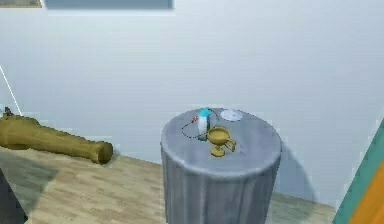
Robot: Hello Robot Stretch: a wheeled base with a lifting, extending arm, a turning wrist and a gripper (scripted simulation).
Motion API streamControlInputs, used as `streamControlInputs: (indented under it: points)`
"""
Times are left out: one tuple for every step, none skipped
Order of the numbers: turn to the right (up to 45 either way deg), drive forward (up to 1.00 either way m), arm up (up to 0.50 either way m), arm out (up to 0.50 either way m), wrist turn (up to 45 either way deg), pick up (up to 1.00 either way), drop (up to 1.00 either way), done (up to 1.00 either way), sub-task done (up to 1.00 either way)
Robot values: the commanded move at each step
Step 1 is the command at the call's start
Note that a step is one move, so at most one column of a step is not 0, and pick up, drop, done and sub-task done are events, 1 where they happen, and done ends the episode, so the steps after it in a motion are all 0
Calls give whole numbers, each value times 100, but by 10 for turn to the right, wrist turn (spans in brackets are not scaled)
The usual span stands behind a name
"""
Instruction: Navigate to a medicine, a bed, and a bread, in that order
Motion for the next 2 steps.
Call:
streamControlInputs:
  points:
    - [-120, 0, 0, 0, 0, 0, 0, 0, 0]
    - [0, 20, 0, 0, 0, 0, 0, 0, 0]
